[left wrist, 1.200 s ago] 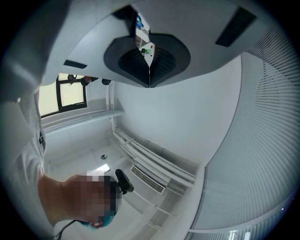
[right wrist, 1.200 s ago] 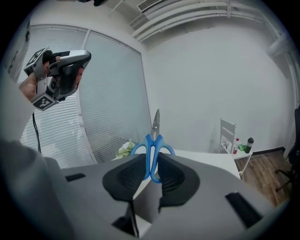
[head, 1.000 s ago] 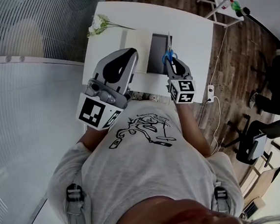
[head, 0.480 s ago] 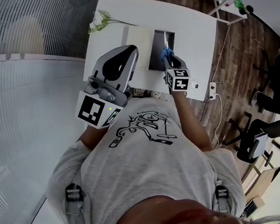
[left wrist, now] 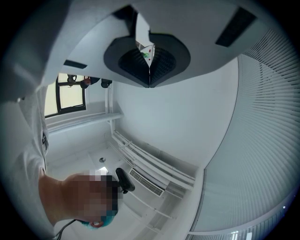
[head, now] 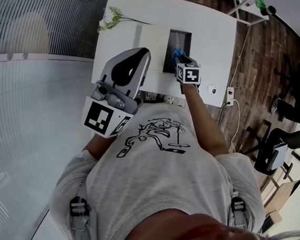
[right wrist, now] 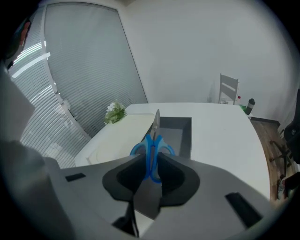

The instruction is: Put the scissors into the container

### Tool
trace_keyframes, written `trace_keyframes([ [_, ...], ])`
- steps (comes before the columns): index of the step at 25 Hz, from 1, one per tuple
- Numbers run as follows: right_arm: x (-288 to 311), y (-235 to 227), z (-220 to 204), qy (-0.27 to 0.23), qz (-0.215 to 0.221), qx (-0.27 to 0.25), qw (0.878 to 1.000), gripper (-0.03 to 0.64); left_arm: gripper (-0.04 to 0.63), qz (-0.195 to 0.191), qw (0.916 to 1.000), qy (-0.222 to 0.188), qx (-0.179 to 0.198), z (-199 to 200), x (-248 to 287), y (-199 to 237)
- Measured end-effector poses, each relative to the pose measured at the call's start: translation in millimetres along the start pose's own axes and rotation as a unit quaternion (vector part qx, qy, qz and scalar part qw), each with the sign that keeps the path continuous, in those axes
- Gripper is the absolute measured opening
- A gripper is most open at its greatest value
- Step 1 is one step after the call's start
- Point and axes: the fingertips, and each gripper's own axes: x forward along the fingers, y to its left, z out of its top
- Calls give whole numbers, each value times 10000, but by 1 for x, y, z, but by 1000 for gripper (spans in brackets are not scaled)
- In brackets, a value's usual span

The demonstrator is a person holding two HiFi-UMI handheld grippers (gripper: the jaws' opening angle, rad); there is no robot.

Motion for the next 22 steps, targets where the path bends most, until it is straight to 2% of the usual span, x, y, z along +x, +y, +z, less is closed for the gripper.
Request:
trace_keyframes([
  [22,49,-6,-13,1212,-306,148,9920,84,21,166,9997,90,-141,-9,-17,17],
])
